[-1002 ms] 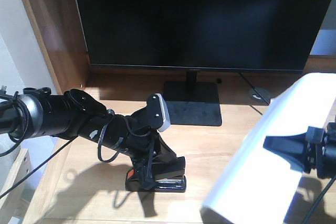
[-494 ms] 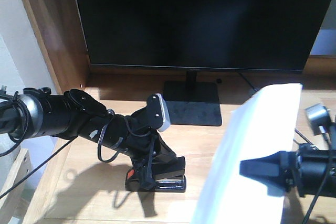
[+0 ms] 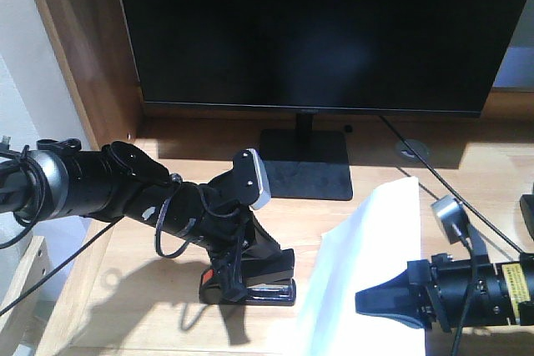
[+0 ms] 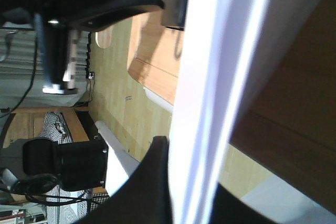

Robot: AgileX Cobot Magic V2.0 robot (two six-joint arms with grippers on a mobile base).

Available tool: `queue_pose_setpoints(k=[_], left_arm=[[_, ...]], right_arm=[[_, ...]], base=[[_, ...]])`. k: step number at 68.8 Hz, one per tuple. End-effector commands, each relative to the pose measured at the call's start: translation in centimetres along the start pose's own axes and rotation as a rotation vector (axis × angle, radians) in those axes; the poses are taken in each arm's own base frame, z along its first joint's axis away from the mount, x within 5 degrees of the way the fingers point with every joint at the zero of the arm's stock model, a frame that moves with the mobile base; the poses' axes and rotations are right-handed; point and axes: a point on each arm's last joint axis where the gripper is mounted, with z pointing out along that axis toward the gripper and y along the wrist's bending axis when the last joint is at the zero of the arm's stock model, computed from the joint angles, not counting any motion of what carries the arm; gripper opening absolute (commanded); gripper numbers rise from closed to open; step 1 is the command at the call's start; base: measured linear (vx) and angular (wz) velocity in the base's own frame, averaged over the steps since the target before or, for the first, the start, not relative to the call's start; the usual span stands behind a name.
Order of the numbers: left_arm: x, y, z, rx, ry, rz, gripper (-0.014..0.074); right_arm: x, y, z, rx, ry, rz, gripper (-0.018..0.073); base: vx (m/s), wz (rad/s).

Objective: Grab stapler and paper to desk for stapling
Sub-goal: 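Swing the white paper down with the right gripper beside the stapler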

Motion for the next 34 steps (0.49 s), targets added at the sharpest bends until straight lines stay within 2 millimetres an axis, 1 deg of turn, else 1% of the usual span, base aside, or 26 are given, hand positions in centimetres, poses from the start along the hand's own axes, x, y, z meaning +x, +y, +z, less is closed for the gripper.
queue_pose_setpoints(k=[1,14,34], left_arm=[[-2.15,-0.25,-1.28,-0.014,-0.077,0.011,-0.0006],[-2.15,-0.25,-1.28,-0.014,-0.077,0.011,-0.0006],[-2.15,-0.25,-1.28,-0.014,-0.077,0.011,-0.0006]], right_arm=[[-0.55,0.25,-0.01,-0.04,-0.005,-0.045,-0.0002],[-0.6,-0.65,0.35,-0.02,0.005,-0.051,-0.0002],[-0.56,-0.52,0.34,-0.035,0.007,-0.134,-0.0002]], base=[[0.0,0.0],[0.0,0.0],[0.0,0.0]])
